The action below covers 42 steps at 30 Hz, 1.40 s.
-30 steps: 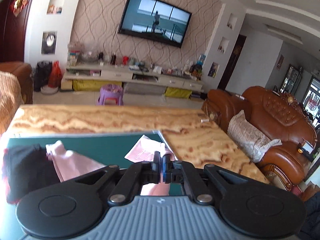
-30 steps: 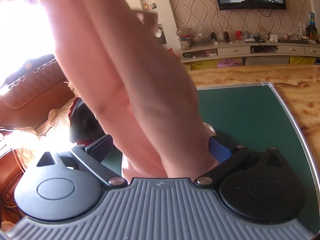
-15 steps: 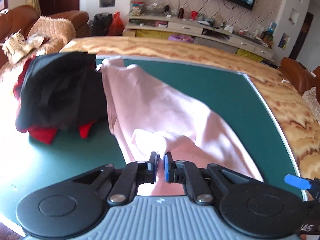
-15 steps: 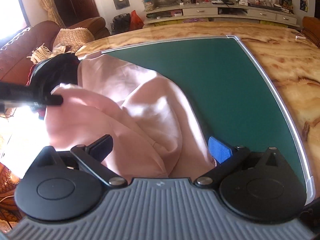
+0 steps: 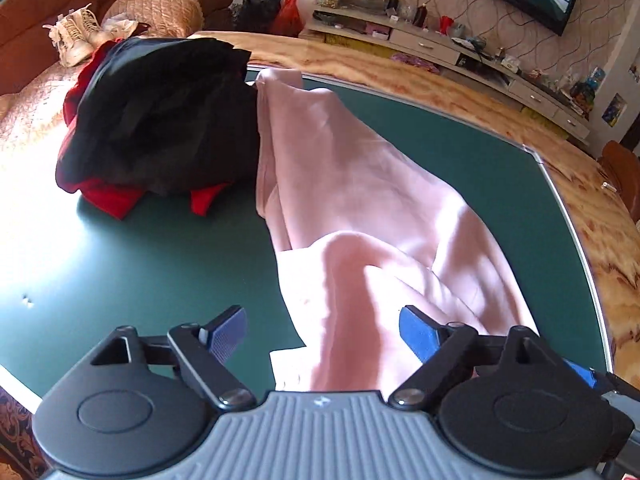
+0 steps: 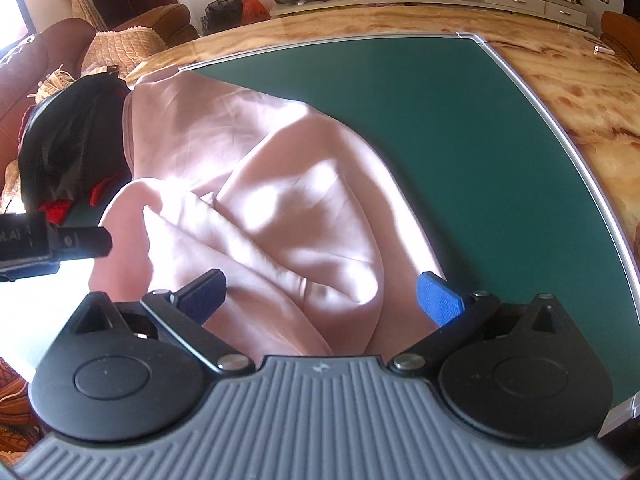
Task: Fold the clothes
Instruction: 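Lower the pink shirt onto the table with the left tool and release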
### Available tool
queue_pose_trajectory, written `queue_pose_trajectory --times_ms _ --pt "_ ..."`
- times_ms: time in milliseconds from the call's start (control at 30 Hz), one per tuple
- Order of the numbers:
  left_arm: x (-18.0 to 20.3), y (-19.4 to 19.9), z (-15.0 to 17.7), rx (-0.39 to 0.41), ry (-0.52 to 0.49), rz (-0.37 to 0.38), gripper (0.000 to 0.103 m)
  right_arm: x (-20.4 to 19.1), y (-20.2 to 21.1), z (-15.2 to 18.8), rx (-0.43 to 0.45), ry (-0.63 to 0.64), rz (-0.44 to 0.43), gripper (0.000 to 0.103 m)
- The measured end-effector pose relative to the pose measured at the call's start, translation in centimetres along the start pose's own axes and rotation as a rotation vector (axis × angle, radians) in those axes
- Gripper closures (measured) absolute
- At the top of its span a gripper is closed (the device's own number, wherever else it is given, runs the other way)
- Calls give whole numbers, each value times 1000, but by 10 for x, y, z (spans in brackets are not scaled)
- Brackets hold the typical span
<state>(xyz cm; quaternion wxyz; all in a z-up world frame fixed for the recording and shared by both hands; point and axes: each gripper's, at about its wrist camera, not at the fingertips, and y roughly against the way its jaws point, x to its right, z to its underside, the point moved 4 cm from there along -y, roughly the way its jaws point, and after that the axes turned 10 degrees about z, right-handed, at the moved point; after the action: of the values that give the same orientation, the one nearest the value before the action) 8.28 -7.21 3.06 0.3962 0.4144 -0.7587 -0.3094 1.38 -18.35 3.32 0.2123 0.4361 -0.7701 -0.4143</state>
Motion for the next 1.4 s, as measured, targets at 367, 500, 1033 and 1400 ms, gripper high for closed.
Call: queue_pose_trajectory --times_ms 367,500,1033,1400 --pt "112 139 -40 -91 -99 361 15 0 3 7 -17 -35 -12 0" --pt "164 211 -55 -116 -176 540 12 -5 7 10 -15 -36 -11 0" --pt "250 354 -43 -30 -374 755 7 -12 17 21 -24 -42 -17 0" --pt "250 337 -38 -89 -398 717 7 -8 15 22 -29 -65 -29 0"
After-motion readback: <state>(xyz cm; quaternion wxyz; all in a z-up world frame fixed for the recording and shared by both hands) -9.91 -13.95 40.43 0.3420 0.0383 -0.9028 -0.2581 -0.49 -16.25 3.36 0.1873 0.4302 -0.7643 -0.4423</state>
